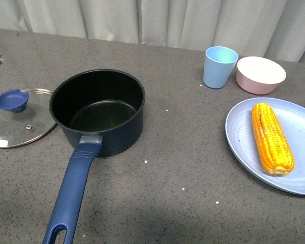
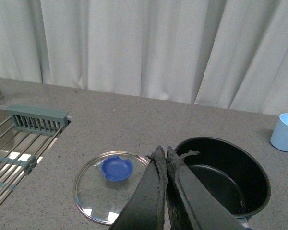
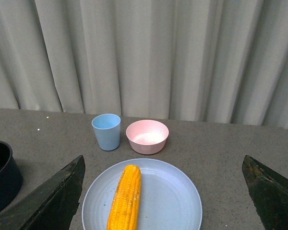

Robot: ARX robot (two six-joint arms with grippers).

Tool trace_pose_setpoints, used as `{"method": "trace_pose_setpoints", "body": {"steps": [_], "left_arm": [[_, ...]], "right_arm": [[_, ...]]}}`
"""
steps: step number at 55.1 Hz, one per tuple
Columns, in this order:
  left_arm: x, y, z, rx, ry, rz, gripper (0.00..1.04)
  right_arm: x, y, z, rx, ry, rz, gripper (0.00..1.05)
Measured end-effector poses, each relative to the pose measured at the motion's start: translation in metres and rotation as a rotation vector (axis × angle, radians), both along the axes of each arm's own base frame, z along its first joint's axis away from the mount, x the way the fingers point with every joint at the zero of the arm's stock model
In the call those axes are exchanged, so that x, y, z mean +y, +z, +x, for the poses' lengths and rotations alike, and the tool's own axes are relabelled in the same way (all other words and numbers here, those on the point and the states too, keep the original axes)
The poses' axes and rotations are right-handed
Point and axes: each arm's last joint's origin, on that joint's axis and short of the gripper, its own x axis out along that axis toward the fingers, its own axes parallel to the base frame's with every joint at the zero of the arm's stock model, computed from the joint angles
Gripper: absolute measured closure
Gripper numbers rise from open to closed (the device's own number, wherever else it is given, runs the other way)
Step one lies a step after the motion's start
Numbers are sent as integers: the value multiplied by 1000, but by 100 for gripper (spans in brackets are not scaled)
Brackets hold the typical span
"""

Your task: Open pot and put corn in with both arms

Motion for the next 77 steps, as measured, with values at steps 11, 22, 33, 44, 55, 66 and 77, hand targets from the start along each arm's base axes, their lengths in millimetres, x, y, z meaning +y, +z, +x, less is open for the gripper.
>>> {"method": "trace_pose_setpoints", "body": {"steps": [11,22,33,44,55,66,77], "left_arm": [[0,3,-10,-10,0,0,101],[0,4,-15,-13,0,0,101],[0,4,-21,-14,0,0,101],[0,4,-25,-14,0,0,101],[0,3,-29,-12,0,0,101],[0,0,-38,-6,0,0,101],[0,0,-39,-7,0,0,73]], "right_arm": [[0,0,0,0,0,0,9],[0,0,0,0,0,0,9],[0,0,0,0,0,0,9],[0,0,0,0,0,0,9],[0,0,0,0,0,0,9],[0,0,0,0,0,0,9],[0,0,0,2,1,0,9]]}}
